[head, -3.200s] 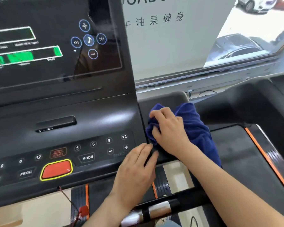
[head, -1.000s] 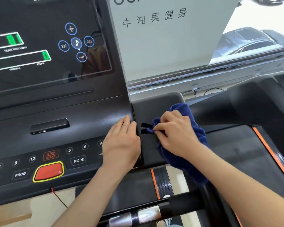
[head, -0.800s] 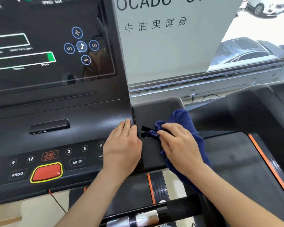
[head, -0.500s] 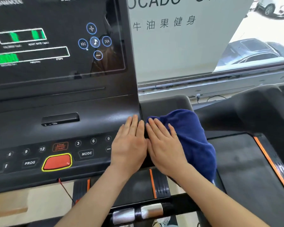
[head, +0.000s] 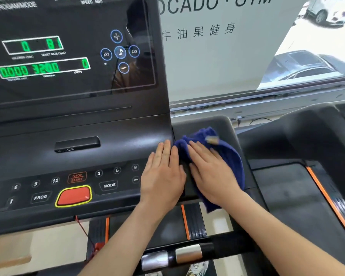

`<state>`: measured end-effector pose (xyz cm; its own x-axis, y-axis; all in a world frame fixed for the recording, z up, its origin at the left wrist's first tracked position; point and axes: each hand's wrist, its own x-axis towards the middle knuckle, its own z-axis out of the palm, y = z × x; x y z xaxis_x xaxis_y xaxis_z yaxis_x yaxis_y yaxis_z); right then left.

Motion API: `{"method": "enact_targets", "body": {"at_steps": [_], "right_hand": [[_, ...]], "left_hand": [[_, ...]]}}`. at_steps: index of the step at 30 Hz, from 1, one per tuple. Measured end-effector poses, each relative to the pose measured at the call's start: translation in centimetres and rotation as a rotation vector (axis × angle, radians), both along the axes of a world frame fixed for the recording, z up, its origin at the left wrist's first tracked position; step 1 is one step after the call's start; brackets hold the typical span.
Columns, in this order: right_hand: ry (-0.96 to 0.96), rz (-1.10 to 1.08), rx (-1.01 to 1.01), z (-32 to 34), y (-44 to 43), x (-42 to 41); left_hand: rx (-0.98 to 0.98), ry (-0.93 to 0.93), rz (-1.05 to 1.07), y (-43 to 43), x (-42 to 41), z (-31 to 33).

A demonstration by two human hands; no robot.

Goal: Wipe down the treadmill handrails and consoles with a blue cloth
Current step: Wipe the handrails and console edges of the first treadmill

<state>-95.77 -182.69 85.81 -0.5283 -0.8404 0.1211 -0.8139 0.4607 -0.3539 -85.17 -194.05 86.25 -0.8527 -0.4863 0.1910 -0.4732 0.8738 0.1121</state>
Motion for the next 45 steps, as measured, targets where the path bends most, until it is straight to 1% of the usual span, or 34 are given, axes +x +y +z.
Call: {"method": "enact_targets", "body": {"at_steps": [2,4,6,8,10,11,13,16,18,20,23,25,26,27,31,33,35,39,41,43,44,45], "right_hand": [[0.106,-0.015,0.047,0.3,2.1,-1.8],[0.136,-0.091,0.131,0.0,1.2,-4.5],[0.124,-0.194,0.157,-0.1,-1.3,-7.0],[0.07,-0.286,0.155,0.0,-4.0,-8.9],[0.044,-0.346,0.162,0.2,-5.6,-8.9],[0.038,-0.343,0.17,0.2,-5.9,-8.0],[0.049,-0.234,0.158,0.4,-4.9,-5.0],[0.005,-0.067,0.127,0.8,-0.9,-1.0],[0.003,-0.043,0.142,0.8,-0.5,-2.0],[0.024,-0.064,0.155,0.8,-2.7,-4.3],[0.062,-0.103,0.18,0.7,-6.7,-7.9],[0.067,-0.169,0.165,0.6,-6.9,-10.4],[0.031,-0.215,0.14,0.6,-6.4,-11.5],[-0.053,-0.266,0.098,0.5,-5.7,-12.6],[-0.606,-0.432,-0.164,-0.1,-2.5,-15.2],[-0.798,-0.486,-0.263,-0.9,-0.6,-14.9],[-0.937,-0.514,-0.301,-2.3,2.0,-13.5],[-1.102,-0.523,-0.378,-4.0,7.9,-8.6],[-1.11,-0.522,-0.371,-2.9,10.2,-5.8],[-1.041,-0.562,-0.349,-1.6,11.9,-3.4],[-0.957,-0.595,-0.312,-0.8,12.4,-2.3],[-0.827,-0.612,-0.25,-0.3,12.6,-1.3]], "left_hand": [[-0.003,0.009,0.003,0.1,0.0,-0.1],[-0.006,0.009,0.004,0.2,0.0,-0.1],[-0.001,-0.005,0.003,0.3,0.0,0.0],[0.009,-0.026,0.014,0.2,0.0,0.0],[0.032,-0.047,0.037,0.4,-0.3,0.0],[0.044,-0.061,0.047,0.4,-0.4,0.0],[0.068,-0.053,0.05,0.4,-1.0,0.4],[0.128,0.041,0.061,0.0,-2.1,1.5],[0.158,0.07,0.095,-0.3,-2.8,2.5],[0.127,0.06,0.09,-0.1,-3.8,3.0],[0.124,0.028,0.004,0.9,-5.6,3.1],[0.131,0.039,-0.045,1.5,-7.3,2.6],[0.131,0.025,-0.068,1.7,-8.0,2.2],[0.124,-0.002,-0.089,1.9,-8.5,1.8],[0.11,-0.081,-0.11,2.9,-8.9,0.6],[0.127,-0.094,-0.109,3.0,-8.5,0.6],[0.148,-0.085,-0.109,3.1,-7.8,0.6],[0.136,-0.052,-0.157,4.6,-6.1,-0.2],[0.126,-0.014,-0.203,5.8,-4.9,-0.4],[0.133,0.059,-0.262,7.2,-3.6,-0.5],[0.141,0.082,-0.303,8.0,-2.6,-0.5],[0.146,0.091,-0.347,8.7,-1.6,-0.5]]}}
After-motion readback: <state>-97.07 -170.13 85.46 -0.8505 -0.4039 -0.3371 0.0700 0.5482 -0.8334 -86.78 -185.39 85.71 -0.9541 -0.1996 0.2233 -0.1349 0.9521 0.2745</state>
